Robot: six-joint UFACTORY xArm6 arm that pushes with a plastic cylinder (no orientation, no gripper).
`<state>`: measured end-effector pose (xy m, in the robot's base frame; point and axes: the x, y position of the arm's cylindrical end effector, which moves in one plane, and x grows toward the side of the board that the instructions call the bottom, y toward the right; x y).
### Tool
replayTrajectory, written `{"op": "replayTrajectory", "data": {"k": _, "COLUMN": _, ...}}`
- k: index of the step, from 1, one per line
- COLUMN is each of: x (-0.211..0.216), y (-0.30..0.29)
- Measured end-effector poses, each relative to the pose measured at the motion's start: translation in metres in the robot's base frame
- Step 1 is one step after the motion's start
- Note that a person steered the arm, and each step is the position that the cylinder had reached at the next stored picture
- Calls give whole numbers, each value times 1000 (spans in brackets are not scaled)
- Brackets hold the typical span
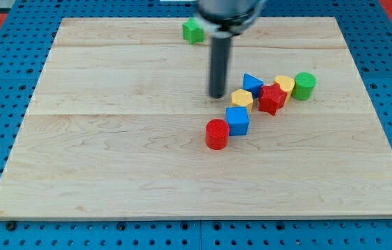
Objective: Push the red circle into the cube
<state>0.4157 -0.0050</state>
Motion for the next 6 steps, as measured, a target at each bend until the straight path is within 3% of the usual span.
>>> {"op": "replayTrajectory", "data": {"k": 1, "x": 66, "y": -52}}
{"op": "replayTrajectory", "data": {"k": 2, "x": 113, "y": -33}}
{"op": "replayTrajectory", "data": {"k": 5, "x": 44, "y": 102}}
{"op": "replayTrajectory", "data": {"k": 6, "x": 53, "y": 91}}
